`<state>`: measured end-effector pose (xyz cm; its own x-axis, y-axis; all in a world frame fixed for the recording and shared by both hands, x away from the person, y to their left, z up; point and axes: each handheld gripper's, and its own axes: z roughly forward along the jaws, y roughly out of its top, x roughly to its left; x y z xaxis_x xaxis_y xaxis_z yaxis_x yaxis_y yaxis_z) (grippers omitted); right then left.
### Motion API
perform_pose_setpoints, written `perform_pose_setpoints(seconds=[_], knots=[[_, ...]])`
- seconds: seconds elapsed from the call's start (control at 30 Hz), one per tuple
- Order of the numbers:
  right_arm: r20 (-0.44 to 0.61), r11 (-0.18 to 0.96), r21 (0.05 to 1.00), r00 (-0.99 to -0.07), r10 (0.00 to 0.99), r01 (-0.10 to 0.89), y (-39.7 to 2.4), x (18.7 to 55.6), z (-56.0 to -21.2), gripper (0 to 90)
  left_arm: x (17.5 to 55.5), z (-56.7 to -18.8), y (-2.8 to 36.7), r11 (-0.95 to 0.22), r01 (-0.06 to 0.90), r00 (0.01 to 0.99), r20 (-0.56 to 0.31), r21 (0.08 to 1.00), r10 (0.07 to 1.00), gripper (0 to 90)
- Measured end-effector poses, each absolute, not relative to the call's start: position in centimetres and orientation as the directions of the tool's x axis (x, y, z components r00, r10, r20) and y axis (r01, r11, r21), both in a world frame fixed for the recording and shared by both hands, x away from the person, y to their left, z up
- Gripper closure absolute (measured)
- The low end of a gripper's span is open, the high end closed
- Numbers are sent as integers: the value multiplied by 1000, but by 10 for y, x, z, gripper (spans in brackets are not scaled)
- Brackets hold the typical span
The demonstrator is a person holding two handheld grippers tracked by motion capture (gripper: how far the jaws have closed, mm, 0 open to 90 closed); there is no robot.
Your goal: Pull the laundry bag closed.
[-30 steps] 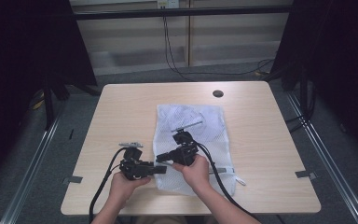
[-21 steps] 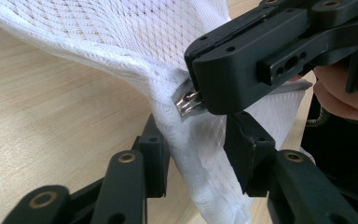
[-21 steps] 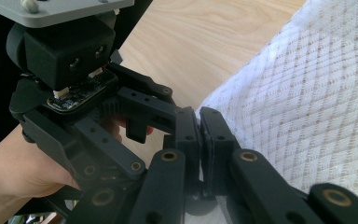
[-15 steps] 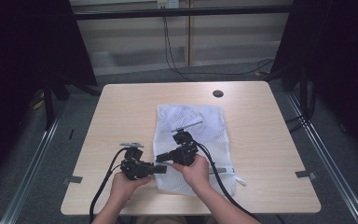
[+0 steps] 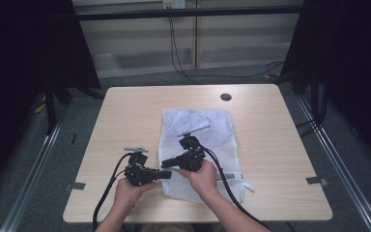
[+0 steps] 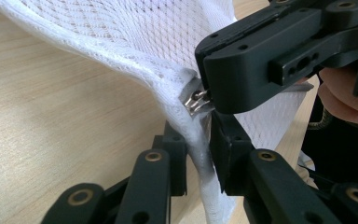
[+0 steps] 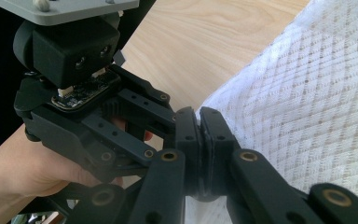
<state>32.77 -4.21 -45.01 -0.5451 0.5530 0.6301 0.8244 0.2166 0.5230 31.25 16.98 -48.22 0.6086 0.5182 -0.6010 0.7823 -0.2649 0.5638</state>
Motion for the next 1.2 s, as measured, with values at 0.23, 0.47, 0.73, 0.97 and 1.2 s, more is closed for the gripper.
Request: perform_pose_setpoints(seconds=[0.23,0.47,0.73,0.97,1.2], knots=[[630,211,524,-542,556,825,-43,327,-449,869,313,-481,171,-255,781,608,-601,570,518,829],[629,213,524,-543,557,825,-42,327,-449,870,312,-483,171,-225,797,584,-624,560,519,816],[630,214,524,-544,555,825,-41,327,-450,870,312,-484,168,-239,791,592,-604,564,534,785],[629,217,525,-547,552,823,-43,327,-448,871,311,-481,170,-244,793,587,-593,558,551,882],[628,219,530,-553,548,819,-44,326,-448,872,312,-479,172,-239,793,588,-601,561,542,884]])
